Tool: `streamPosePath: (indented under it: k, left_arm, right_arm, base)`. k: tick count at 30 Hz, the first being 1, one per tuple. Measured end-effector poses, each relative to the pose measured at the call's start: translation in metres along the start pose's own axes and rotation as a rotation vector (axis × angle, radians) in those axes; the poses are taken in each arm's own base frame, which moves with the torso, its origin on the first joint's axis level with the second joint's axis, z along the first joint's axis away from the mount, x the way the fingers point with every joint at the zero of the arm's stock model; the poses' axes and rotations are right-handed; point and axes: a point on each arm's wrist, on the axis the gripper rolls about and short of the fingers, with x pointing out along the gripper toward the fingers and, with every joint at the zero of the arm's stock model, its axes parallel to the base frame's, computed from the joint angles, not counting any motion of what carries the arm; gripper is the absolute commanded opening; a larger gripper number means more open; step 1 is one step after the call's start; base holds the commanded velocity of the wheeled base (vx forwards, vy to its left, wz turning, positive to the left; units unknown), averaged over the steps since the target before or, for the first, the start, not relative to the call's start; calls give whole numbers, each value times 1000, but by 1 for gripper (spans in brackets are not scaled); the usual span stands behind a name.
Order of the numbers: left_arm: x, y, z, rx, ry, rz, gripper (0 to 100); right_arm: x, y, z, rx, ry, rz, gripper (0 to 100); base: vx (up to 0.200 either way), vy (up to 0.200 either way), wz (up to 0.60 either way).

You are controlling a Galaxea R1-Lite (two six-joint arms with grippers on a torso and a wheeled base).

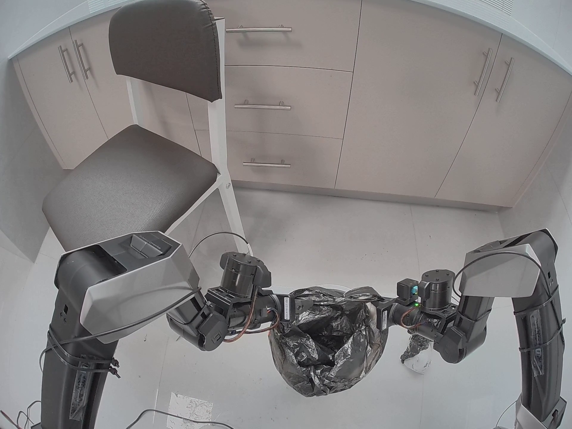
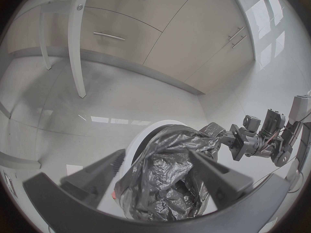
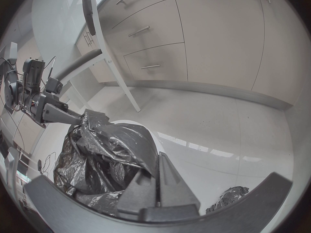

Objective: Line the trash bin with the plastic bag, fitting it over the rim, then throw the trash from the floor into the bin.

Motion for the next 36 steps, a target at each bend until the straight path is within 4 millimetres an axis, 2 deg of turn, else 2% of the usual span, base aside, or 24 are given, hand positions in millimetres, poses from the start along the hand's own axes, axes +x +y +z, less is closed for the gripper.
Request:
streamPosePath:
  k: [13,18,32,33,36]
  left_arm:
    - [3,8,12,-63,7,69,100]
    - [5,9,12,-66,22,97,100]
    - [13,12,11,-57,10,157,100]
    - [13,12,11,-57,11,157,100]
    - [13,12,11,-58,10,159,100]
  right_arm:
    - [25,-1,4,-3,-10,-23,0]
    - [36,1,13,-8,-32,-26,0]
    - [45,0,18,-9,-63,-30,0]
    - [45,0,17,-9,-62,-30,100]
    - [46,0,16,-9,-60,-38,100]
  base:
    - [0,0,0]
    - [0,0,0]
    - [0,0,0]
    - [0,0,0]
    - [0,0,0]
